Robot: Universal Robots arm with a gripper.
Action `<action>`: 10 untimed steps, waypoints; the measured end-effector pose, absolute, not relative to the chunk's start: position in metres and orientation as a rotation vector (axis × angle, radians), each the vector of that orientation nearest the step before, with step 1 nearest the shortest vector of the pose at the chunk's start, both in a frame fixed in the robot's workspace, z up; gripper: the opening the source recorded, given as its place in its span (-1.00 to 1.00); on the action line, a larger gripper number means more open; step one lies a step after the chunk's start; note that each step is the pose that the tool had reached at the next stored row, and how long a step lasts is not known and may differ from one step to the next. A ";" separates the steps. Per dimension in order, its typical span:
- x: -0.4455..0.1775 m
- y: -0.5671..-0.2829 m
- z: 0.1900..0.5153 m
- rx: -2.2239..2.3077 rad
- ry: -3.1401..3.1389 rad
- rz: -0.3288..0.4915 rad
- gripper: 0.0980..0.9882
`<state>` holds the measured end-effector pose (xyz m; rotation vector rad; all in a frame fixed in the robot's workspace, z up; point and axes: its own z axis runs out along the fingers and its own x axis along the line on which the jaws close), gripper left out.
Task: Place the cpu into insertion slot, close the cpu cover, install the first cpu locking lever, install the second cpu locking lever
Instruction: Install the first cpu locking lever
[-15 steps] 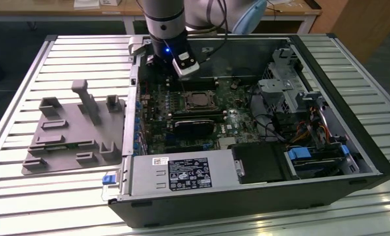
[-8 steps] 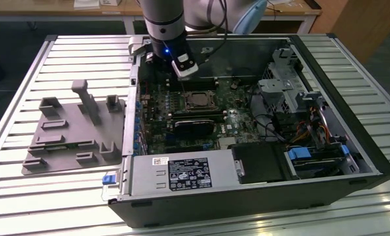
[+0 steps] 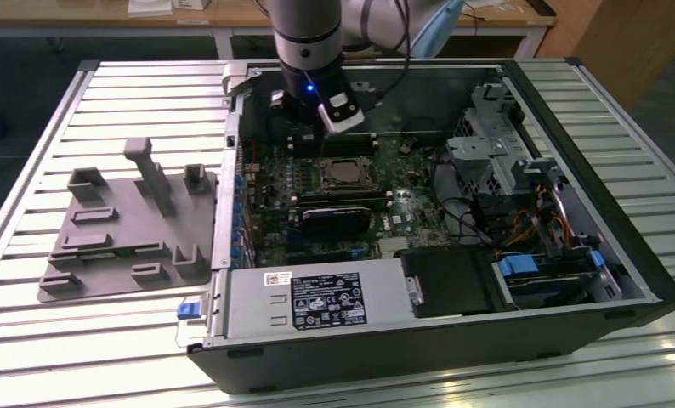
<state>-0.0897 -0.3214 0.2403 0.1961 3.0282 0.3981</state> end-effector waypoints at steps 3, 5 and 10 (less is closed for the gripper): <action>-0.077 -0.321 0.240 0.196 3.028 0.398 -0.99; -0.071 -0.321 0.240 0.196 3.029 0.398 -0.99; -0.069 -0.321 0.238 0.193 3.020 0.388 -0.99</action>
